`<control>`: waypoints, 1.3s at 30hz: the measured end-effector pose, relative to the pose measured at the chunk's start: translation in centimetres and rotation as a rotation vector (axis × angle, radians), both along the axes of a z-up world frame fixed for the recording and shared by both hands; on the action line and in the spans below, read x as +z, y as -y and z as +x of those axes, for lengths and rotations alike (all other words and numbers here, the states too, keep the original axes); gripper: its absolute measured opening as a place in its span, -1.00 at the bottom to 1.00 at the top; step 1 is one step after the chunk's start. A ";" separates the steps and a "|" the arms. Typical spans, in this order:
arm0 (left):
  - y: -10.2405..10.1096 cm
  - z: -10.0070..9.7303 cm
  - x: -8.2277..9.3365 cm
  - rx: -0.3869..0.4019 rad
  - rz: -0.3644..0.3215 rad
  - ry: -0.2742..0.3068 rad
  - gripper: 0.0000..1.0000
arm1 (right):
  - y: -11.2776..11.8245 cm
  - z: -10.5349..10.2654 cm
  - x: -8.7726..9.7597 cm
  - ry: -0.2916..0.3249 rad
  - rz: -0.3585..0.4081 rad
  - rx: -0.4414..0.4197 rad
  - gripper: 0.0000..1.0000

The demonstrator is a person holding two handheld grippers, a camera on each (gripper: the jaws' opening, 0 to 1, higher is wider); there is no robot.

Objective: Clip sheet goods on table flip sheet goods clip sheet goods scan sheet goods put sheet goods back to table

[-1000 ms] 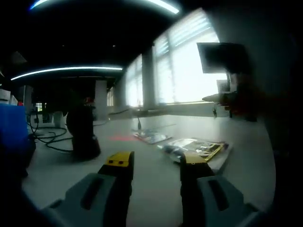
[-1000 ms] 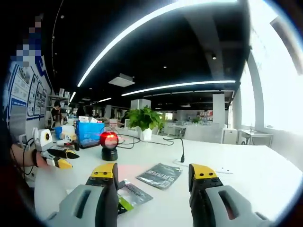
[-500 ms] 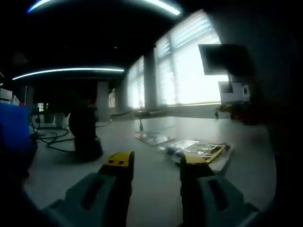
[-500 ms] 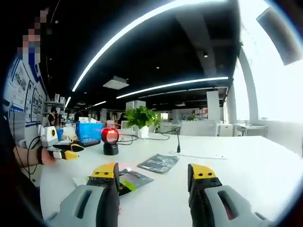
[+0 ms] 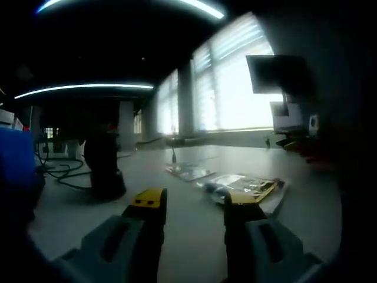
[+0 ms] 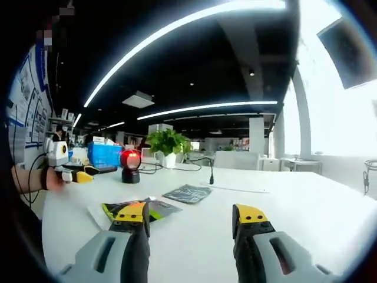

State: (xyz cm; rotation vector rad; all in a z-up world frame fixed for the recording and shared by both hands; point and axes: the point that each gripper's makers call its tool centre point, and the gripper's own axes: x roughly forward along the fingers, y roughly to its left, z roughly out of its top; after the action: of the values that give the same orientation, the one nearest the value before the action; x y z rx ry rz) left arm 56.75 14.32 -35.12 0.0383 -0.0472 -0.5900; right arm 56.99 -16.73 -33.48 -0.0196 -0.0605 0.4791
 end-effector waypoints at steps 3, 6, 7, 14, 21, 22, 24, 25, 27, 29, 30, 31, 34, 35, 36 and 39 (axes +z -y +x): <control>0.2 -0.2 0.2 -0.013 -0.010 0.006 -0.37 | -0.2 -0.4 -0.5 0.022 -0.047 -0.008 0.01; 0.1 -0.1 0.1 -0.006 0.000 0.007 -0.36 | -0.7 -0.7 -0.7 0.031 -0.031 0.013 0.05; 0.0 -0.1 0.1 -0.004 -0.002 0.006 -0.36 | -0.6 -0.6 -0.6 0.036 -0.013 0.016 0.04; 0.0 0.0 0.1 -0.003 -0.014 -0.004 -0.37 | 0.3 -0.1 -0.8 0.024 0.050 -0.002 -0.08; -0.1 0.0 0.2 -0.006 -0.024 0.000 -0.37 | 0.5 -0.1 -0.3 0.073 0.025 -0.026 -0.26; -0.2 0.1 0.2 -0.006 -0.025 0.001 -0.37 | 0.7 0.1 -1.0 0.049 -0.009 -0.034 -0.23; -0.1 0.0 0.2 -0.008 -0.024 0.001 -0.37 | 0.5 0.1 -1.1 0.042 -0.007 -0.023 -0.15; -0.1 0.1 0.1 -0.010 -0.021 0.000 -0.37 | 0.4 0.0 -1.1 0.044 -0.003 -0.018 -0.13; 0.0 0.0 0.0 -0.013 -0.016 -0.002 -0.37 | 0.4 0.0 -1.1 0.046 -0.004 -0.019 -0.15; 0.1 -0.1 0.0 -0.011 -0.011 -0.002 -0.37 | 0.3 -0.1 -0.9 0.055 -0.010 -0.026 -0.30; 0.1 -0.1 0.0 -0.009 -0.010 -0.001 -0.37 | 0.2 -0.2 -0.8 0.059 -0.011 -0.031 -0.41; 0.0 -0.1 0.0 -0.007 -0.009 0.000 -0.37 | 0.2 -0.3 -0.8 0.064 -0.029 -0.037 -0.45; -0.1 -0.1 0.1 -0.001 -0.009 0.004 -0.37 | 0.0 -0.5 -0.6 0.087 -0.057 -0.047 -0.40; -0.1 -0.1 0.1 -0.001 -0.010 0.004 -0.37 | -0.1 -0.5 -0.5 0.089 -0.058 -0.050 -0.40; -0.1 -0.1 0.1 -0.002 -0.011 0.005 -0.37 | 0.0 -0.5 -0.3 0.094 -0.064 -0.063 -0.40; 0.0 -0.2 0.1 -0.006 -0.011 0.003 -0.37 | 0.5 -0.8 1.0 0.086 0.079 -0.083 -0.53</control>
State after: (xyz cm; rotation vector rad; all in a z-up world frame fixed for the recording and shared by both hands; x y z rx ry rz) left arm 56.58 14.34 -35.01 0.0277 -0.0532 -0.5951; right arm 56.21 -17.22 -32.50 0.0352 -0.1622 0.3922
